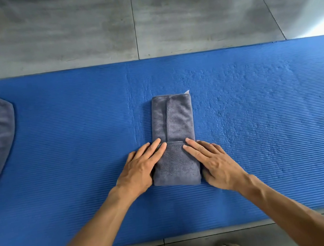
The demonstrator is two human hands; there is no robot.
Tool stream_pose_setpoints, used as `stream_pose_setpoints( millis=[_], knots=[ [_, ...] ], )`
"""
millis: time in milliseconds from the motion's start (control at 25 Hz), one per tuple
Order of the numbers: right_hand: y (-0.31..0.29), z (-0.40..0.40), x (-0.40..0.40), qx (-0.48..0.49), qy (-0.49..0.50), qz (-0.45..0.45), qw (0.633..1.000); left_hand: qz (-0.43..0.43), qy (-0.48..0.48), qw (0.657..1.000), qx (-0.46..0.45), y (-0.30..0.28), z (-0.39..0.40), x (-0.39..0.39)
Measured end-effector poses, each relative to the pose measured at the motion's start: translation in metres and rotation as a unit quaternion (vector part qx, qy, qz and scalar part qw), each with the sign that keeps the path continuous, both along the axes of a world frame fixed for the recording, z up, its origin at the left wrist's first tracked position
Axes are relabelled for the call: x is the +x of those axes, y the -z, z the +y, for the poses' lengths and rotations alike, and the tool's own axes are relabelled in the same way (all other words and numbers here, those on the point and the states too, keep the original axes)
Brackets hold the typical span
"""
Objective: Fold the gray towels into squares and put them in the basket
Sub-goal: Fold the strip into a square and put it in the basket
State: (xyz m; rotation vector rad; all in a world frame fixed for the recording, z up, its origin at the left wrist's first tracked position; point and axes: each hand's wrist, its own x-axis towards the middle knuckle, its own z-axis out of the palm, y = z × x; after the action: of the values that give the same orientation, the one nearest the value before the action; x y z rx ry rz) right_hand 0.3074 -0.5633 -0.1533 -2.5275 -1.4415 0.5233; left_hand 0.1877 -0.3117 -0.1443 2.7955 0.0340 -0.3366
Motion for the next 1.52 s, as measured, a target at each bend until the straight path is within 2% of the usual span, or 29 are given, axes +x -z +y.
stream_pose_setpoints(
  millis=[160,320,400,560,640,720,840,920,1000,1120,1240,1360,1400,1520],
  knots=[
    [-0.002,0.001,0.013,-0.023,-0.019,0.033,0.999,0.081,0.028,0.996,-0.02,-0.009,0.016,0.011],
    [-0.004,0.003,0.017,-0.036,-0.013,0.015,0.999,0.076,0.026,0.997,0.002,-0.005,0.01,0.006],
    [-0.004,0.003,0.011,-0.014,0.002,0.03,0.999,0.077,0.027,0.996,-0.033,-0.005,0.011,0.003],
    [-0.02,0.0,-0.001,0.061,0.051,0.163,0.983,0.139,-0.016,0.969,-0.202,-0.033,0.025,0.006],
    [-0.036,-0.007,-0.015,0.065,0.072,0.223,0.97,0.166,-0.009,0.961,-0.219,-0.05,0.023,-0.001],
    [-0.051,-0.015,-0.035,0.037,0.125,0.312,0.941,0.194,-0.014,0.95,-0.245,-0.058,0.02,-0.009],
    [-0.055,-0.014,-0.053,0.116,0.236,0.403,0.877,0.246,-0.09,0.88,-0.397,-0.054,0.015,-0.018],
    [-0.054,-0.005,-0.057,0.149,0.286,0.442,0.837,0.233,-0.155,0.842,-0.462,-0.048,0.007,-0.019],
    [-0.055,0.005,-0.058,0.161,0.318,0.476,0.804,0.18,-0.236,0.813,-0.501,-0.043,-0.003,-0.018],
    [-0.059,0.014,-0.056,0.183,0.368,0.487,0.771,0.124,-0.298,0.804,-0.499,-0.045,-0.019,-0.009],
    [-0.055,0.016,-0.049,0.191,0.397,0.46,0.771,0.109,-0.319,0.799,-0.499,-0.05,-0.029,-0.003],
    [-0.054,0.021,-0.037,0.257,0.415,0.464,0.739,0.108,-0.325,0.786,-0.514,-0.05,-0.03,-0.004],
    [-0.054,0.023,-0.033,0.262,0.401,0.47,0.742,0.11,-0.326,0.788,-0.51,-0.05,-0.029,-0.005],
    [-0.051,0.029,-0.03,0.244,0.342,0.452,0.787,0.119,-0.323,0.797,-0.496,-0.048,-0.023,-0.007]
  ],
)
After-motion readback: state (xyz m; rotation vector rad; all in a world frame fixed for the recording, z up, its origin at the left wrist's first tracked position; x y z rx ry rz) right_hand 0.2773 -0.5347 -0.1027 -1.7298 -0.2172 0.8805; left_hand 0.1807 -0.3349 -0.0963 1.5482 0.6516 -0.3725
